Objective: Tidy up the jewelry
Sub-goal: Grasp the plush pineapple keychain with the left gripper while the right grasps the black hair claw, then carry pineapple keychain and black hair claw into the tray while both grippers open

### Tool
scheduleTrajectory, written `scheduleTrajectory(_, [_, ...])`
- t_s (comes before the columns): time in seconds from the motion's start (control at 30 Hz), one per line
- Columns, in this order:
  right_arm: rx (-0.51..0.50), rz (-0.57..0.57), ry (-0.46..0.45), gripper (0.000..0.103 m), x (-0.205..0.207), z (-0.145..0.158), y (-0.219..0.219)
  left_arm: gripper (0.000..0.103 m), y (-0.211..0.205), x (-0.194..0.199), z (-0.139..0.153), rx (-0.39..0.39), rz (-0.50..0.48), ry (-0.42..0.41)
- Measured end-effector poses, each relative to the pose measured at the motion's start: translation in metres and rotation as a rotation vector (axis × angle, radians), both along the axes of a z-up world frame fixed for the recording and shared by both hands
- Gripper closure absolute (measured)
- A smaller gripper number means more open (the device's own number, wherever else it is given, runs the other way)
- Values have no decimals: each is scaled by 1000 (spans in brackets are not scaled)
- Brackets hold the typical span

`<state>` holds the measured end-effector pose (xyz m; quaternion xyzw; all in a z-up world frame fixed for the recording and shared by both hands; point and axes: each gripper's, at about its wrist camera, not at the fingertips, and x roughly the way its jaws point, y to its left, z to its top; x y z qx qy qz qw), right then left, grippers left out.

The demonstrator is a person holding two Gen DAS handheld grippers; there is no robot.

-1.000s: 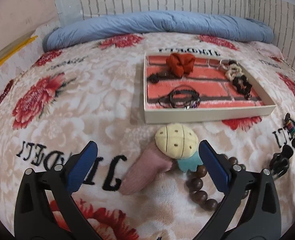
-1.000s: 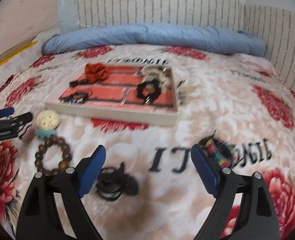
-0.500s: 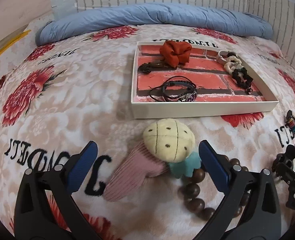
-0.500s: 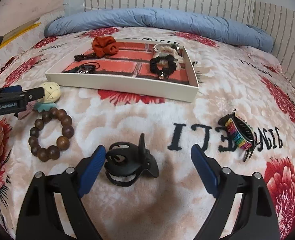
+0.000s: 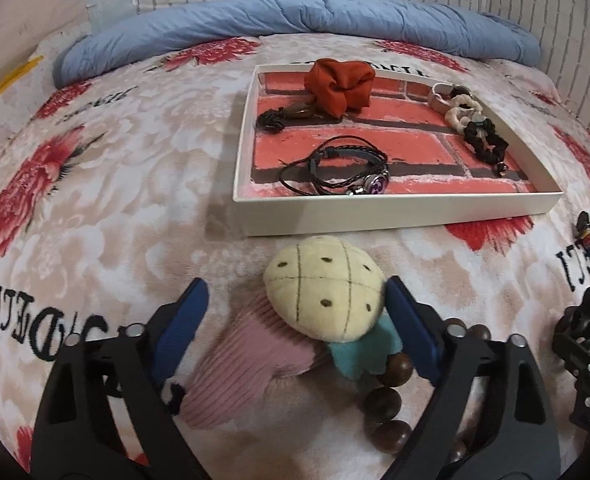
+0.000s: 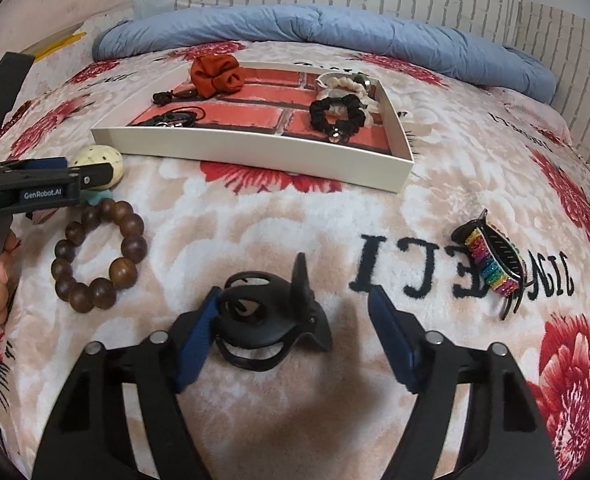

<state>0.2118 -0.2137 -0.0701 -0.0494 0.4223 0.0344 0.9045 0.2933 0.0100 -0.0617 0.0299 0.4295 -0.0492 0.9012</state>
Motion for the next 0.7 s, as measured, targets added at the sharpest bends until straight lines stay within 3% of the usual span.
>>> scheduleTrajectory(0.17, [6,30,-2,52,-2,1,4,46,-5,-4,1,-19,-41,1])
scheduleTrajectory(0.23, [15,37,0,58,-3,2,5,50,-10,-7,1,-7,-56,-6])
scheduleTrajectory(0.7, [55,16,-27,58,-3,14,-5,55,2,-16,20,-53,-27,-38])
